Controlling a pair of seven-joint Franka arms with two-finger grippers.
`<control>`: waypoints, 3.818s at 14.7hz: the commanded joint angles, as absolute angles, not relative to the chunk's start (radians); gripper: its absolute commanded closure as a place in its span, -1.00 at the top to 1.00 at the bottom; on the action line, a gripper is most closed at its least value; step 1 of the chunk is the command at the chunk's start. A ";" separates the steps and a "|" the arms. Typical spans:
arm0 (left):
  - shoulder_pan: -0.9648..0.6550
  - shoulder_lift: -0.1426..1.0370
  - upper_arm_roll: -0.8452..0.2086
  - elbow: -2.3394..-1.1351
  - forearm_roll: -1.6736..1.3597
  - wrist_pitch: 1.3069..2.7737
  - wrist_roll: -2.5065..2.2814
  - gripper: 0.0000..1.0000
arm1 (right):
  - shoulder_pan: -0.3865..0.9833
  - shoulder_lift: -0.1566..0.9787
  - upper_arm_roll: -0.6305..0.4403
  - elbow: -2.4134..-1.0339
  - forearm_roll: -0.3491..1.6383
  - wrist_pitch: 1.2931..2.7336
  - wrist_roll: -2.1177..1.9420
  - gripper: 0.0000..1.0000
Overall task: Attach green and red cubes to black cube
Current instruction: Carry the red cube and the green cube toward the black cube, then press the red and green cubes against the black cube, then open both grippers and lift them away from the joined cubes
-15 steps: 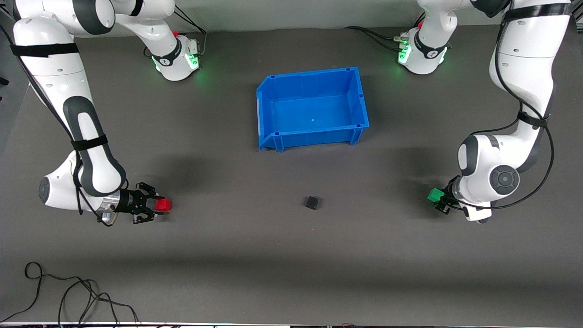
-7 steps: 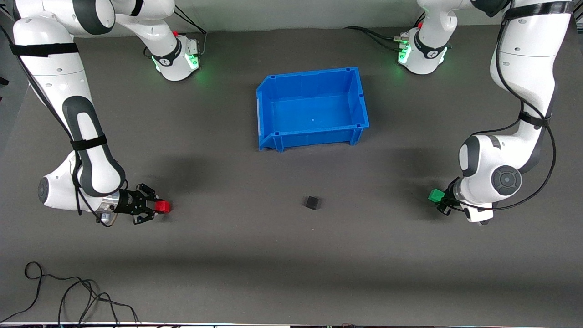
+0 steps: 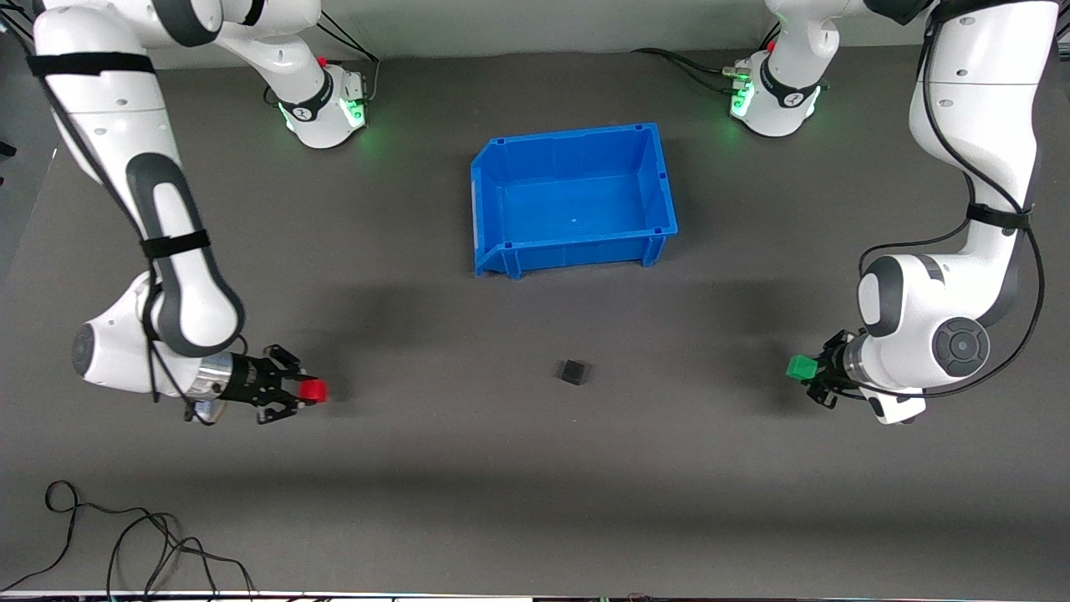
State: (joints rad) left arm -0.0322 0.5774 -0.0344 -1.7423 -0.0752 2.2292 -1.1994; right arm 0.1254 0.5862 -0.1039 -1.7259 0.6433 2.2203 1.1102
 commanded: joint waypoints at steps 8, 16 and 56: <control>-0.357 0.715 -0.026 -1.588 -0.097 2.284 -1.646 -1.00 | 0.494 0.662 -0.115 -1.614 0.660 2.440 1.632 -0.50; -0.508 0.821 -0.026 -1.508 -0.149 2.470 -1.735 -1.00 | 0.673 0.802 -0.114 -1.516 0.661 2.644 2.008 -0.50; -0.490 0.764 0.037 -1.431 -0.083 2.253 -1.619 1.00 | 0.770 0.829 -0.201 -1.436 0.470 2.569 2.088 1.00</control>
State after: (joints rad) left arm -0.5132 0.8347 0.0134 -1.4286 -0.1091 2.3689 -1.6919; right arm 0.7779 0.8820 -0.1694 -1.4347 0.5457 2.6803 2.1127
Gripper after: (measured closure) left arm 0.000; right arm 0.000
